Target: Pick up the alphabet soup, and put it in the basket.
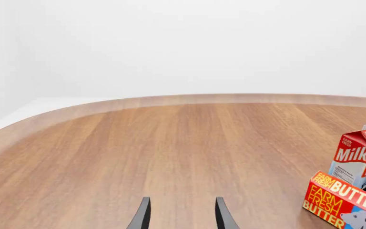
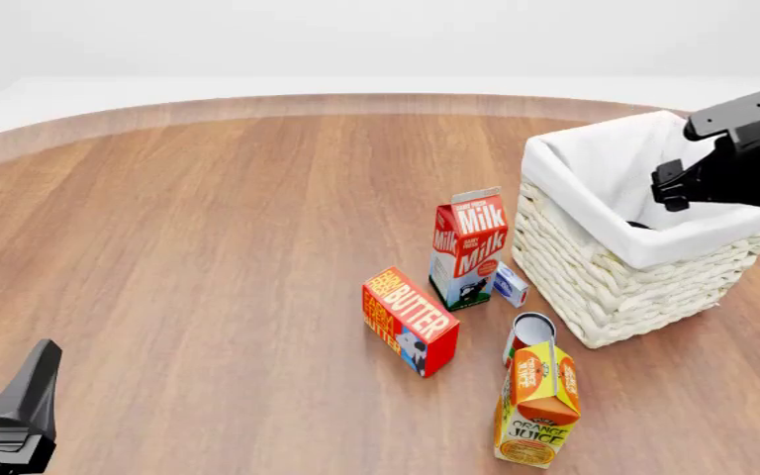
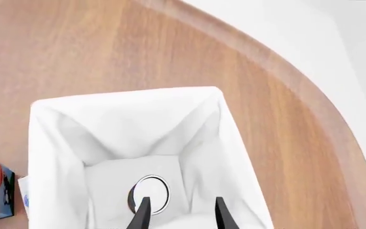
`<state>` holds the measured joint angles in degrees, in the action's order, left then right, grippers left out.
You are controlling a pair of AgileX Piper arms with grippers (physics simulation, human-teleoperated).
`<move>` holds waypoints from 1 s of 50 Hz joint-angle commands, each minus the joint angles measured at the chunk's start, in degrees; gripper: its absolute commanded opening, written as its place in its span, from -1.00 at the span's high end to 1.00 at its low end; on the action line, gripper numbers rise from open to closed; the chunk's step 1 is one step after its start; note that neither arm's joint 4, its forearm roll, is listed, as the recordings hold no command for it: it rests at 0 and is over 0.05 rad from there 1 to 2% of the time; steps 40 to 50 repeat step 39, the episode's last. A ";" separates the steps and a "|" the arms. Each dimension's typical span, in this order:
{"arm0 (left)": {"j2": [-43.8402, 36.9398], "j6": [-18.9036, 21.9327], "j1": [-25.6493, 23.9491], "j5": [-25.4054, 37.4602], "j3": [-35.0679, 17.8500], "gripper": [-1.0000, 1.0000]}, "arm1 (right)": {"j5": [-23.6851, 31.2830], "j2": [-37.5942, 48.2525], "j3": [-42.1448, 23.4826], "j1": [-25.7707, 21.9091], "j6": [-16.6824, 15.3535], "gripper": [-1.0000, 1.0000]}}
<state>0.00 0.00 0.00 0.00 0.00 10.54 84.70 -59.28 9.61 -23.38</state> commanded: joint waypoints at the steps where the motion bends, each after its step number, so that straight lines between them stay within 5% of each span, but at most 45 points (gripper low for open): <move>1: 0.00 0.00 0.00 0.00 0.00 -1.00 | -0.63 -3.12 2.38 -0.34 0.96 -1.00; 50: 0.00 0.00 0.00 0.00 0.00 -1.00 | -1.80 -16.87 13.71 -3.22 5.23 -1.00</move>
